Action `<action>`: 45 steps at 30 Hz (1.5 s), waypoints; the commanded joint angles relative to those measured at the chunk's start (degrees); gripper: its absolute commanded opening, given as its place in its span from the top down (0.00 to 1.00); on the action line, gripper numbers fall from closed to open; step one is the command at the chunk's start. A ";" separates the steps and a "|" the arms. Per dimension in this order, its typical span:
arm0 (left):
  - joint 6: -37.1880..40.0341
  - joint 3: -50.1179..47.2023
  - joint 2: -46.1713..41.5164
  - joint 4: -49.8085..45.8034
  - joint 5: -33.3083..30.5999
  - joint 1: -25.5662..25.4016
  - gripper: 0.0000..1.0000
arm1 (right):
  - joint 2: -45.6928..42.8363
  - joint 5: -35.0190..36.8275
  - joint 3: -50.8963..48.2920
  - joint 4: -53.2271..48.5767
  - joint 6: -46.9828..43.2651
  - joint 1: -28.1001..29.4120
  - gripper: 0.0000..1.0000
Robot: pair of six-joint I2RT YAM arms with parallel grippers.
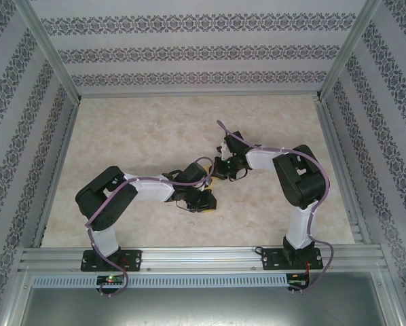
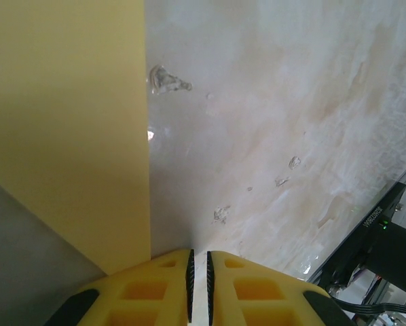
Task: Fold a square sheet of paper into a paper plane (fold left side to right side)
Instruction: Fold the wing for the fifth time at the center of the table.
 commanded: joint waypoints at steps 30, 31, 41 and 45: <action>1.19 -0.40 -9.81 -2.50 0.41 3.05 0.83 | 3.74 5.61 -0.48 -4.97 -1.40 0.31 1.00; 1.66 0.13 -9.04 -2.70 0.41 3.19 0.83 | 3.74 5.53 -0.52 -4.96 -1.44 0.31 1.00; 2.23 0.75 -1.10 -0.16 0.57 3.11 0.83 | 3.48 5.39 -0.85 -4.74 -1.41 0.54 1.00; 2.28 -0.38 0.43 -0.66 -0.44 2.89 0.84 | 2.97 5.48 -0.79 -4.65 -1.49 0.48 1.00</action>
